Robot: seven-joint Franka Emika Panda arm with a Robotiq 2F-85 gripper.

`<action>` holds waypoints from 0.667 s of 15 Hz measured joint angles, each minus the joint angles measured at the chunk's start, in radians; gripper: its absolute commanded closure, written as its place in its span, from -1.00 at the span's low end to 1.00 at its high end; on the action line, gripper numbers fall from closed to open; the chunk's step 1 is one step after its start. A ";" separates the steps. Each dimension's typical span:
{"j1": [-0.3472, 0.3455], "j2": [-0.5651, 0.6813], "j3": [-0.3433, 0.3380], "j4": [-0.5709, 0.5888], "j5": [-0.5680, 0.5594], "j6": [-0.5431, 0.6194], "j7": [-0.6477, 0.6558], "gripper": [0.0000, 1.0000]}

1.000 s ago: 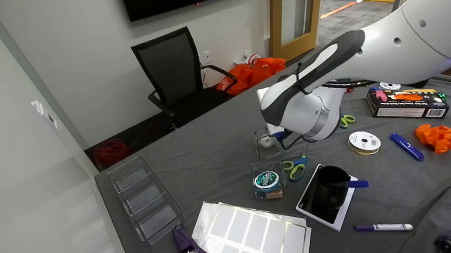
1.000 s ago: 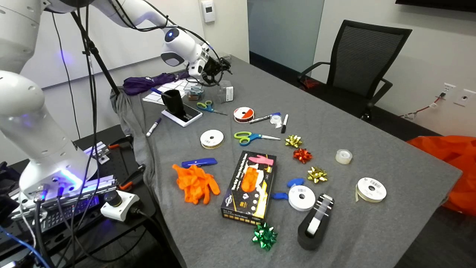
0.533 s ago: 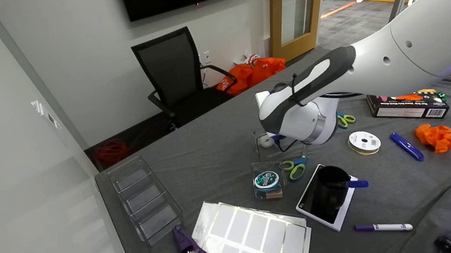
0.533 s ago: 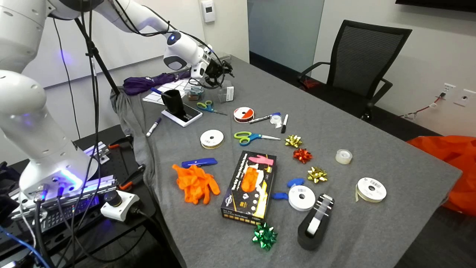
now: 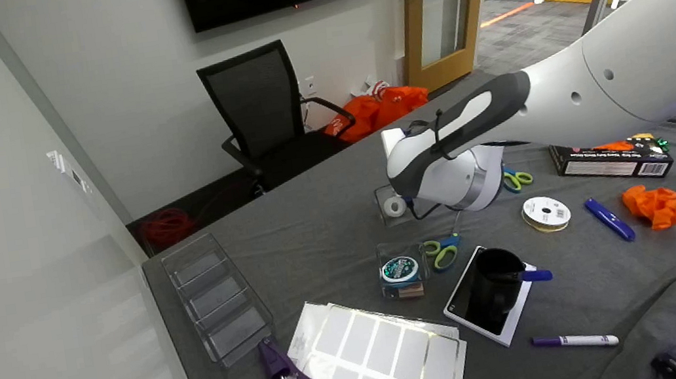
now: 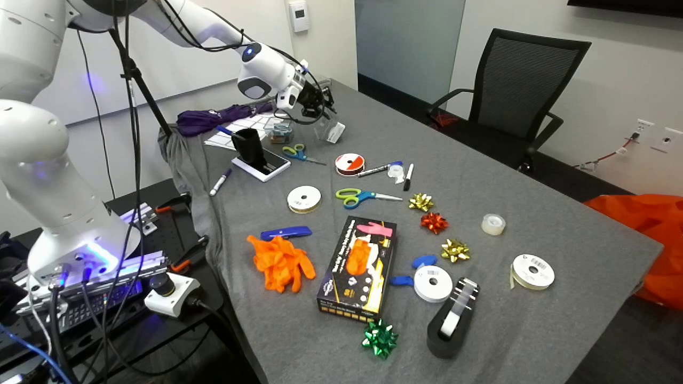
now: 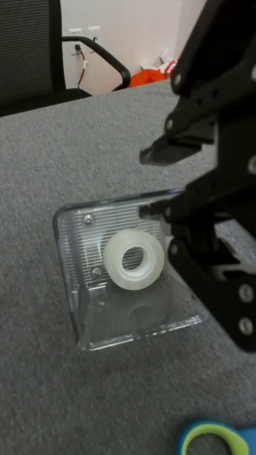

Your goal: Place the clear container on the right upright.

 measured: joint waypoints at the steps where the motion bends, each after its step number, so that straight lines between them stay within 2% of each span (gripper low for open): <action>1: 0.012 0.005 -0.022 -0.001 -0.007 -0.018 0.020 0.98; 3: 0.055 0.020 -0.101 -0.015 -0.045 -0.094 0.097 1.00; 7: 0.190 0.098 -0.352 -0.051 -0.254 -0.362 0.405 1.00; 9: 0.226 0.119 -0.411 -0.038 -0.328 -0.451 0.495 1.00; 10: 0.229 0.116 -0.415 -0.033 -0.395 -0.464 0.541 1.00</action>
